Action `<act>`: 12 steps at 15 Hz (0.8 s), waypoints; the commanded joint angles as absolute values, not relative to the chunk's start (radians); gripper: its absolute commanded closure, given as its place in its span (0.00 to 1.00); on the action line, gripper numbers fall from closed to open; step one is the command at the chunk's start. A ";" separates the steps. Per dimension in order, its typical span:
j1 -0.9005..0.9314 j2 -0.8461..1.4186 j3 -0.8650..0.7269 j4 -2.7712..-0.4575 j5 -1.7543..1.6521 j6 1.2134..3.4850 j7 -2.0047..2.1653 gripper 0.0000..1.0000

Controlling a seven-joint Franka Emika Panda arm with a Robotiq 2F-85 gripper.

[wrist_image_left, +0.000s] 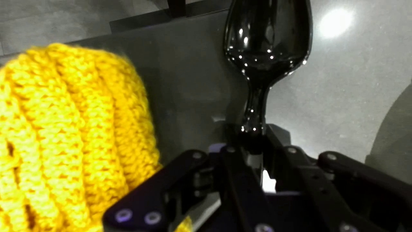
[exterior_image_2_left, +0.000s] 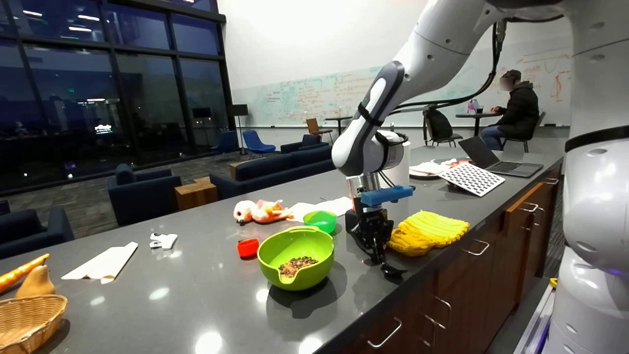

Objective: Use the spoon to mix the contents of the green bowl

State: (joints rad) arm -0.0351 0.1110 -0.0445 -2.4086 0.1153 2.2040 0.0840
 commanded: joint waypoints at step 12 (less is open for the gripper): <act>0.030 -0.083 0.031 -2.237 -0.025 1.930 0.076 0.95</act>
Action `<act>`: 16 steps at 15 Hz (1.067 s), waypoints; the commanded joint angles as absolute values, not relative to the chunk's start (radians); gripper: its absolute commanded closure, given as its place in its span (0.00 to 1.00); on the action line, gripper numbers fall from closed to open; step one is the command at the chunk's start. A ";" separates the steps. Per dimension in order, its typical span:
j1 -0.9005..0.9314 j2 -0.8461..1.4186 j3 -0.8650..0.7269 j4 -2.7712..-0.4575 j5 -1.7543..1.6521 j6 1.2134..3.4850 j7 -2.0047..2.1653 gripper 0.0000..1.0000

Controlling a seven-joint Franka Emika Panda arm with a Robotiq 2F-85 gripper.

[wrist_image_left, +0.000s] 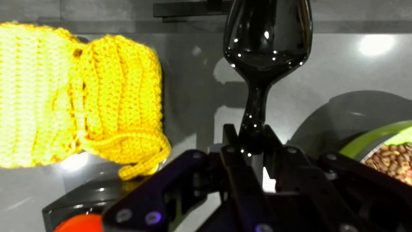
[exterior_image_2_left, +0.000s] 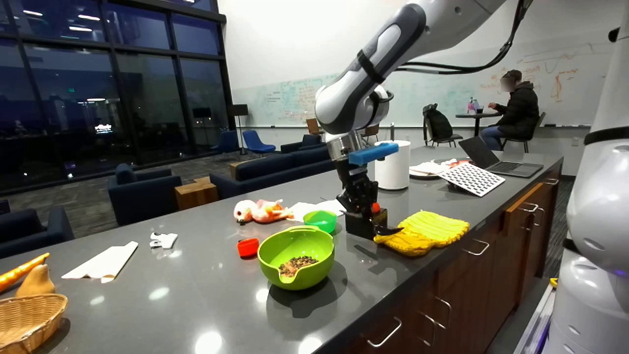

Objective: Use the spoon to mix the contents of the green bowl

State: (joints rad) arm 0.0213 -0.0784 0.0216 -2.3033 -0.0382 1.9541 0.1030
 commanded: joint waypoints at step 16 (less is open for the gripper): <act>0.026 0.307 0.096 -1.858 0.574 1.917 -0.353 0.95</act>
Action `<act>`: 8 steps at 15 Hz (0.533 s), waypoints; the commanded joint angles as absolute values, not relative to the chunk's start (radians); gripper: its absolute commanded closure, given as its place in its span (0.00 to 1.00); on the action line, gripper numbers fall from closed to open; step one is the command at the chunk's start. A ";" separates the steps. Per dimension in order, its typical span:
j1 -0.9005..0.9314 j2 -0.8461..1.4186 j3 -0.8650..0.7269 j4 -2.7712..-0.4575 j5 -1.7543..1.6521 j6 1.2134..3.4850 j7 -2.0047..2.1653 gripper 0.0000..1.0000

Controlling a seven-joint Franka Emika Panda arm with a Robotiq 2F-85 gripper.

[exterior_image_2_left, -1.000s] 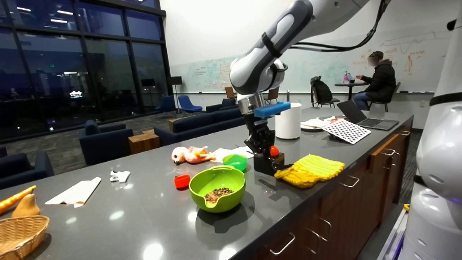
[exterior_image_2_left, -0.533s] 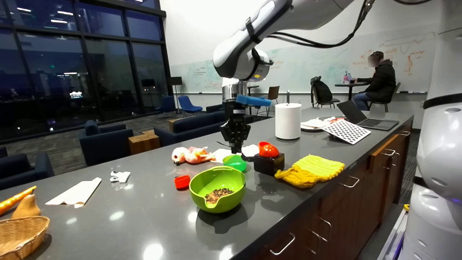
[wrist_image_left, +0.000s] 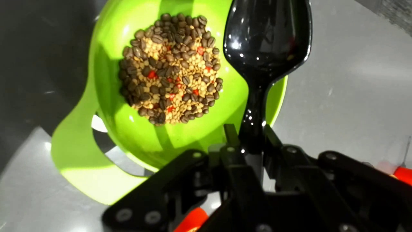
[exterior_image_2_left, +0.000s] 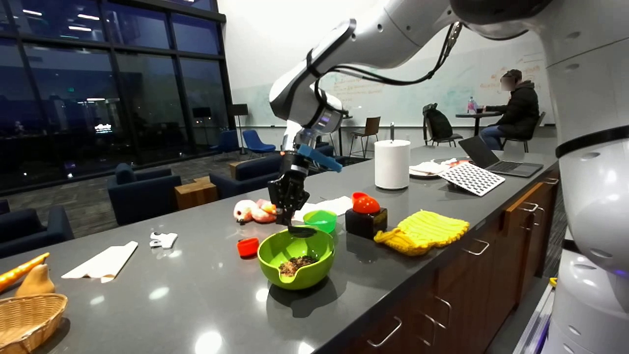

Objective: Use the spoon to mix the contents of the green bowl

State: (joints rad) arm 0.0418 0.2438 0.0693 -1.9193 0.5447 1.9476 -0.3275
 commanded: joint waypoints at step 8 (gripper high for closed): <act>0.050 0.376 0.128 -1.809 0.434 1.925 -0.332 0.49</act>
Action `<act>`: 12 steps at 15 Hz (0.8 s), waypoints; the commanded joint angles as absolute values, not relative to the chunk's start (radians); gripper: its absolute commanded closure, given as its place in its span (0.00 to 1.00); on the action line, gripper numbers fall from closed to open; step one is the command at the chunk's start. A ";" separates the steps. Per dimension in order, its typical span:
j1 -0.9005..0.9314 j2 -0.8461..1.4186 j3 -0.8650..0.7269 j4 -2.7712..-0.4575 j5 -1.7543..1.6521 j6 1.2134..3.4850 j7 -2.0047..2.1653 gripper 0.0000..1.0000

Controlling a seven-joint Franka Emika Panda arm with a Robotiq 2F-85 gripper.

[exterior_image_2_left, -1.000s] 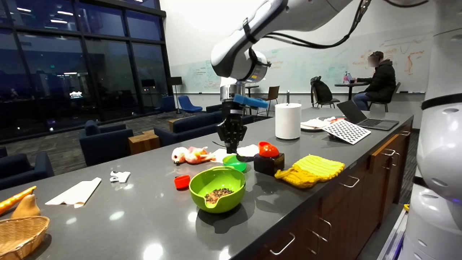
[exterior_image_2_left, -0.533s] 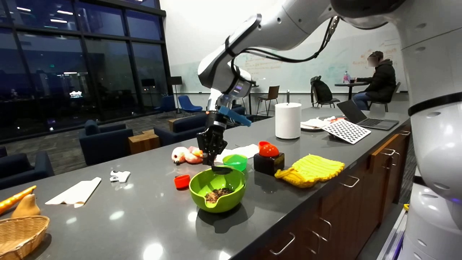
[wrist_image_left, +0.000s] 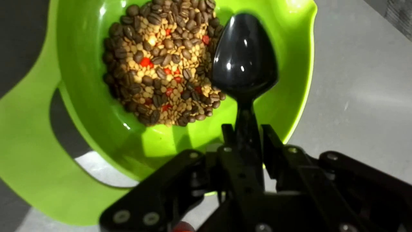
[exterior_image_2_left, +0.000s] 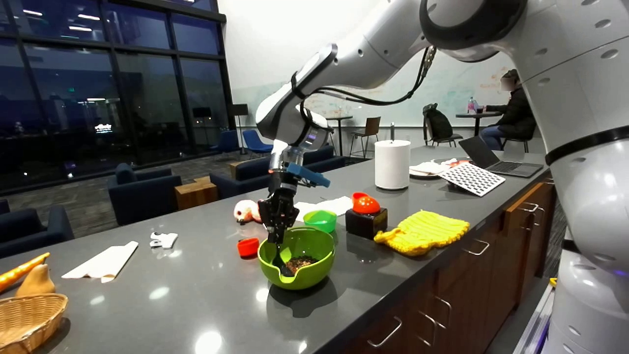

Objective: Use the spoon to mix the contents of the green bowl

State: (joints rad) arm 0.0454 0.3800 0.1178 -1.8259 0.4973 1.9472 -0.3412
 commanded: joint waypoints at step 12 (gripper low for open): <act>0.038 0.174 0.121 -1.906 0.269 1.767 -0.306 0.00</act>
State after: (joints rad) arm 0.0456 0.2497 0.1285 -1.8658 0.2800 1.8553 -0.3071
